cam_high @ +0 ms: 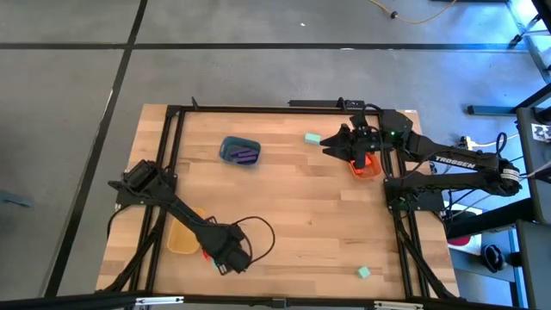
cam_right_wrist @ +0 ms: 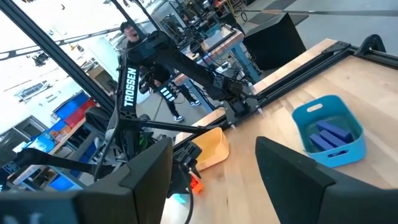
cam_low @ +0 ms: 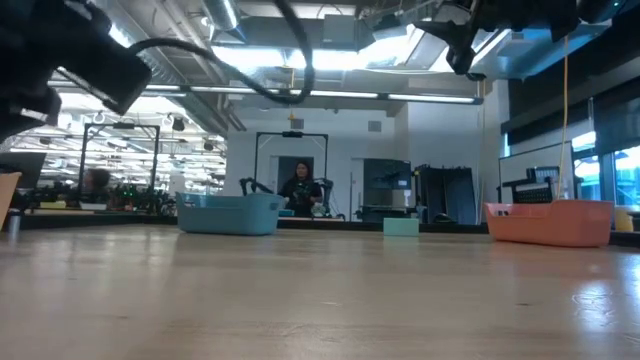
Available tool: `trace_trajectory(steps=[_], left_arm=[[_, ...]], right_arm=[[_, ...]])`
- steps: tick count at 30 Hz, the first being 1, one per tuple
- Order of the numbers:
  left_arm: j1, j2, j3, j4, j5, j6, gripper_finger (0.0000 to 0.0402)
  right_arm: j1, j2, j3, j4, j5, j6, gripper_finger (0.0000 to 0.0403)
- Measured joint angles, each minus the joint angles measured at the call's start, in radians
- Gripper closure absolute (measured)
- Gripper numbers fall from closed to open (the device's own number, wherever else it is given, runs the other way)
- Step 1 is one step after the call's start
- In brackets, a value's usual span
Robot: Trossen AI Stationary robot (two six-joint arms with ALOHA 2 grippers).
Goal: Sort & place blocks by color
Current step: Put the orange 8 stud game piece into the orange bin
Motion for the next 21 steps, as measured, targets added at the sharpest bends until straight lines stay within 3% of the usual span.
trace_trajectory(steps=[15,21], left_arm=[[0.003,-0.004,-0.112,0.144,0.078,-0.012,0.0165],[0.005,-0.004,-0.113,0.148,0.058,0.014,0.0234]], right_arm=[[0.000,0.000,0.000,0.001,0.002,-0.023,0.0169],[0.000,0.000,0.000,0.001,0.002,-0.046,0.0169]])
